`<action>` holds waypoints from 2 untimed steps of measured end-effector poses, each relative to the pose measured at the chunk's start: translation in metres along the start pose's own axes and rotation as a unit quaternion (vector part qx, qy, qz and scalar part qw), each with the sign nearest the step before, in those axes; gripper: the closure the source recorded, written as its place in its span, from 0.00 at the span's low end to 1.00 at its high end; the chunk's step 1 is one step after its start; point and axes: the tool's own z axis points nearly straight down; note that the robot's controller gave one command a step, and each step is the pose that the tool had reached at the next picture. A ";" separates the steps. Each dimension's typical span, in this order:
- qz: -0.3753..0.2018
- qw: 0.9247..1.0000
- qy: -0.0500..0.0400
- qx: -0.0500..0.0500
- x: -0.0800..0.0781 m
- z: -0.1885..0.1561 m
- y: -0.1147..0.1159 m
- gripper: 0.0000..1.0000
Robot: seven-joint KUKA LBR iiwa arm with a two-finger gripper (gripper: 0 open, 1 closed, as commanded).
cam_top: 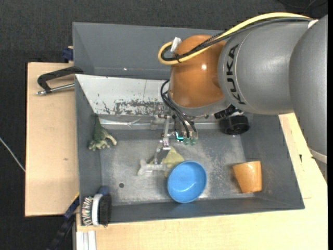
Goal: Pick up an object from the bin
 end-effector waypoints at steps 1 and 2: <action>0.059 0.998 -0.001 0.000 0.035 0.078 -0.035 0.00; 0.059 0.998 -0.004 -0.001 0.033 0.075 -0.034 1.00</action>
Offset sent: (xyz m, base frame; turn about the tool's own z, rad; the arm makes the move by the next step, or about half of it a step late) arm -0.0346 -0.0348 -0.0758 0.1182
